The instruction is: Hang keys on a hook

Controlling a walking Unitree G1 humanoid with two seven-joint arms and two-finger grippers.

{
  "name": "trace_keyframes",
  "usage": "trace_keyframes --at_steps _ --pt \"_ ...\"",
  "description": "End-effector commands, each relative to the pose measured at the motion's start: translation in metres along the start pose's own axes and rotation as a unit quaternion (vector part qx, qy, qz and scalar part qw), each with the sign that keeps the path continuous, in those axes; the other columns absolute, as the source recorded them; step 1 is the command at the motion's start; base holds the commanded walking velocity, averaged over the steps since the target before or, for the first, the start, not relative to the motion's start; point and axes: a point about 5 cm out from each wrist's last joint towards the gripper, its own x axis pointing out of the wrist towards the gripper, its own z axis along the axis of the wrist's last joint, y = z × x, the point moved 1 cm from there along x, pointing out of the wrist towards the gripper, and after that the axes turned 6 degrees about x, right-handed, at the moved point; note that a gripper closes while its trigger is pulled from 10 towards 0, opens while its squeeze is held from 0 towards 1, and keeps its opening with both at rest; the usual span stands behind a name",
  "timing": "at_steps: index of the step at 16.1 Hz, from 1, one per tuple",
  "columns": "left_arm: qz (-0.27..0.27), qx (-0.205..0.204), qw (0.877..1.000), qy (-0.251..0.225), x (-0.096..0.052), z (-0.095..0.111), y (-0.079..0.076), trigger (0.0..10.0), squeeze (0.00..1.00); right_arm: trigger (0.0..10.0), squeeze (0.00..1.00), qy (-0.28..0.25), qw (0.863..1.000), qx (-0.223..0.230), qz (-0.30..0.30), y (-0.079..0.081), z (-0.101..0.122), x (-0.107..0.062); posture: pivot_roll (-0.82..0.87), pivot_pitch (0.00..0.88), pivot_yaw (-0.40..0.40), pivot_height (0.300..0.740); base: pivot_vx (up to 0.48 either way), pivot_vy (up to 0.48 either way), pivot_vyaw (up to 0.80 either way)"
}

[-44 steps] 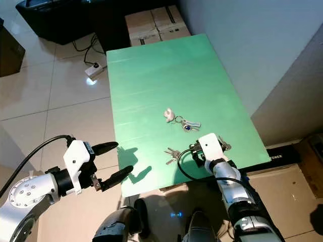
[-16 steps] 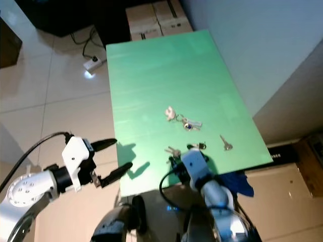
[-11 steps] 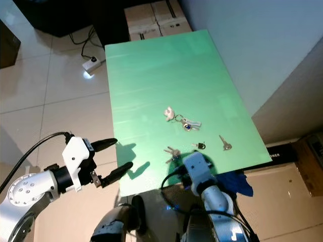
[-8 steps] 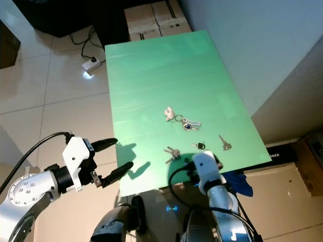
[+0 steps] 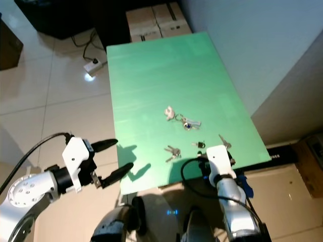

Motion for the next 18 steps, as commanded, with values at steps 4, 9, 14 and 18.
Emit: trace_keyframes --at_steps 4,9,14,18 --pt "-0.009 0.004 1.000 0.007 -0.005 -0.001 -0.001 10.0 0.00 10.0 0.00 -0.006 1.000 0.007 0.030 -0.003 -0.001 0.010 0.09 0.282 0.145 0.740 0.000 0.000 0.00" --pt "-0.016 -0.003 1.000 0.003 -0.005 0.002 -0.003 10.0 0.00 10.0 0.00 0.000 0.998 -0.012 0.063 0.006 0.001 0.025 0.10 0.297 0.148 0.740 0.000 0.000 0.00" --pt "-0.034 -0.011 0.999 -0.006 -0.006 0.006 -0.007 10.0 0.00 10.0 0.00 0.010 0.997 -0.019 0.074 0.013 0.002 0.033 0.11 0.303 0.142 0.740 0.000 0.000 0.00" --pt "-0.033 -0.011 0.999 -0.004 -0.008 0.006 -0.007 10.0 0.00 10.0 0.00 0.016 0.997 -0.007 0.070 0.017 0.000 0.036 0.11 0.304 0.146 0.740 0.000 0.000 0.00"
